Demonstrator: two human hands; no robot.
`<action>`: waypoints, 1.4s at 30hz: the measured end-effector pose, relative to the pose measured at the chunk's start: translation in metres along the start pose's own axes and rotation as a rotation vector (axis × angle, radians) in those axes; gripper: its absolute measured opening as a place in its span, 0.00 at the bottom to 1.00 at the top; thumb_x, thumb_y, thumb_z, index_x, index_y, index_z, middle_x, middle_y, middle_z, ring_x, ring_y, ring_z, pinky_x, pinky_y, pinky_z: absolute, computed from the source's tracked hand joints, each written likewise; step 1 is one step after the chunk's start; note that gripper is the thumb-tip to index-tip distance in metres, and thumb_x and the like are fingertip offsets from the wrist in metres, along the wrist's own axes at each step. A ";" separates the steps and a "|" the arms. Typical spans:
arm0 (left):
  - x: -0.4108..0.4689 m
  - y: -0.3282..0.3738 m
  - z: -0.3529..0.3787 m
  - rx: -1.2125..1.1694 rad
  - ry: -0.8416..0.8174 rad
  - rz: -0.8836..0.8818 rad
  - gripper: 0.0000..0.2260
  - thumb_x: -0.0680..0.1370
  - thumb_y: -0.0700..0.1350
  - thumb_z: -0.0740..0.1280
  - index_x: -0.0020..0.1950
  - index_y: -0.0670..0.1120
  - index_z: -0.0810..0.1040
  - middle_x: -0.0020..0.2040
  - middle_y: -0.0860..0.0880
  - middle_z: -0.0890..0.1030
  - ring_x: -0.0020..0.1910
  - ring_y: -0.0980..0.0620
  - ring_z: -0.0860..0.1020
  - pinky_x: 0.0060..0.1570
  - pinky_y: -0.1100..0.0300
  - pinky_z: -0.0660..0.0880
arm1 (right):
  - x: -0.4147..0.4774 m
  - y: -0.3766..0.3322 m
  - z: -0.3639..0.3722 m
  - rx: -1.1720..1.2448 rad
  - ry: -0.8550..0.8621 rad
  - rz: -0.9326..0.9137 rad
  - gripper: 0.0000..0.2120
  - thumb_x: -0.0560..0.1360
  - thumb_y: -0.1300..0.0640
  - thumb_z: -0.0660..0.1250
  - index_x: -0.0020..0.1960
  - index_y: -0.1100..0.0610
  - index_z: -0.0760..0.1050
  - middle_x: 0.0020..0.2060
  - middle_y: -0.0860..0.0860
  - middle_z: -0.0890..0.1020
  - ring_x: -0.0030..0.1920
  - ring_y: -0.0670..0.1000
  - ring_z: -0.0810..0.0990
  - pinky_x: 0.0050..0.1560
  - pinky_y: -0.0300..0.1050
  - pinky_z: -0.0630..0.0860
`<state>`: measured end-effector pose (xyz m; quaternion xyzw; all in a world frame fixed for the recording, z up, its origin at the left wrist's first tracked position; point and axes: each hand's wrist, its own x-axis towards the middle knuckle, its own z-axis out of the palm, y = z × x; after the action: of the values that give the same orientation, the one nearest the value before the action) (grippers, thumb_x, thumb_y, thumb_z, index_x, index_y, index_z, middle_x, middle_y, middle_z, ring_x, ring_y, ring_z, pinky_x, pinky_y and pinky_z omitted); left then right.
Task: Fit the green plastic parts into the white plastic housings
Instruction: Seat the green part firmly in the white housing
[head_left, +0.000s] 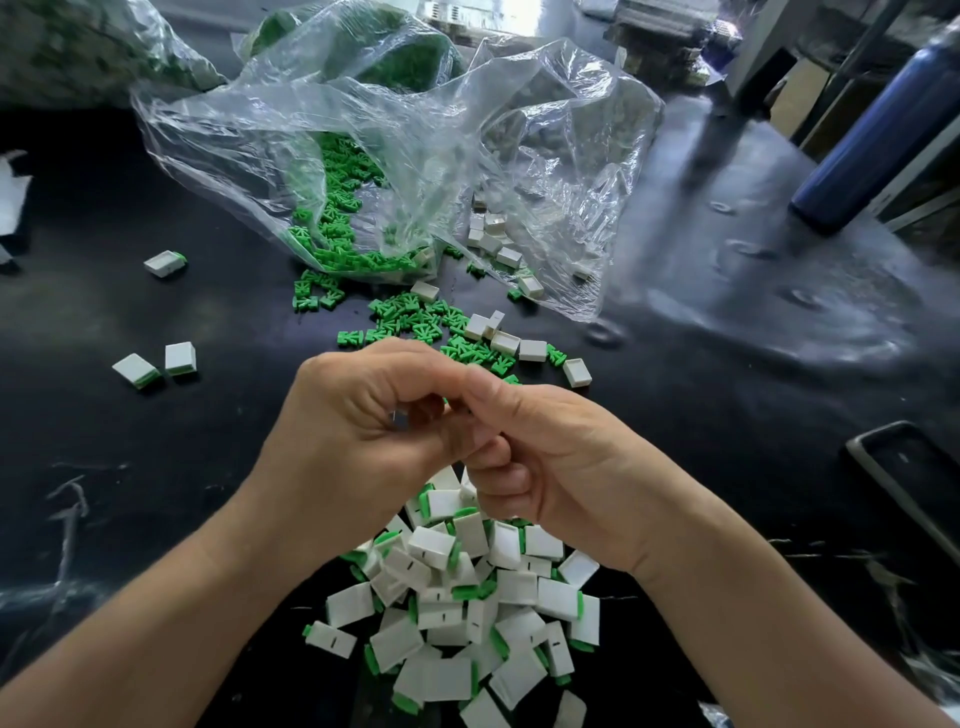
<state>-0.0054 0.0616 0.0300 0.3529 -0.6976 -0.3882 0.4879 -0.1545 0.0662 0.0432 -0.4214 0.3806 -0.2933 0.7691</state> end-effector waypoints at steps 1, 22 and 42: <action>0.000 0.000 0.000 0.009 0.001 0.002 0.09 0.65 0.49 0.70 0.44 0.52 0.81 0.41 0.49 0.83 0.38 0.47 0.81 0.37 0.47 0.78 | 0.000 0.000 0.000 0.004 0.007 -0.009 0.16 0.71 0.44 0.66 0.44 0.57 0.68 0.26 0.45 0.63 0.25 0.42 0.59 0.26 0.33 0.56; 0.002 -0.005 -0.001 -0.243 -0.019 -0.074 0.12 0.62 0.46 0.75 0.42 0.43 0.82 0.35 0.43 0.81 0.29 0.45 0.81 0.33 0.54 0.78 | 0.002 0.002 0.000 0.047 -0.028 0.002 0.25 0.67 0.42 0.60 0.53 0.62 0.70 0.27 0.46 0.64 0.26 0.42 0.61 0.30 0.35 0.56; 0.004 -0.007 -0.006 -0.203 -0.134 -0.108 0.17 0.61 0.56 0.76 0.45 0.49 0.83 0.38 0.50 0.82 0.35 0.49 0.82 0.39 0.59 0.78 | 0.000 0.000 -0.005 0.099 -0.070 0.100 0.15 0.68 0.43 0.59 0.39 0.55 0.66 0.29 0.47 0.64 0.26 0.42 0.61 0.28 0.33 0.58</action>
<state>0.0005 0.0540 0.0267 0.3121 -0.6658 -0.5051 0.4519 -0.1582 0.0641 0.0411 -0.3734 0.3591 -0.2583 0.8154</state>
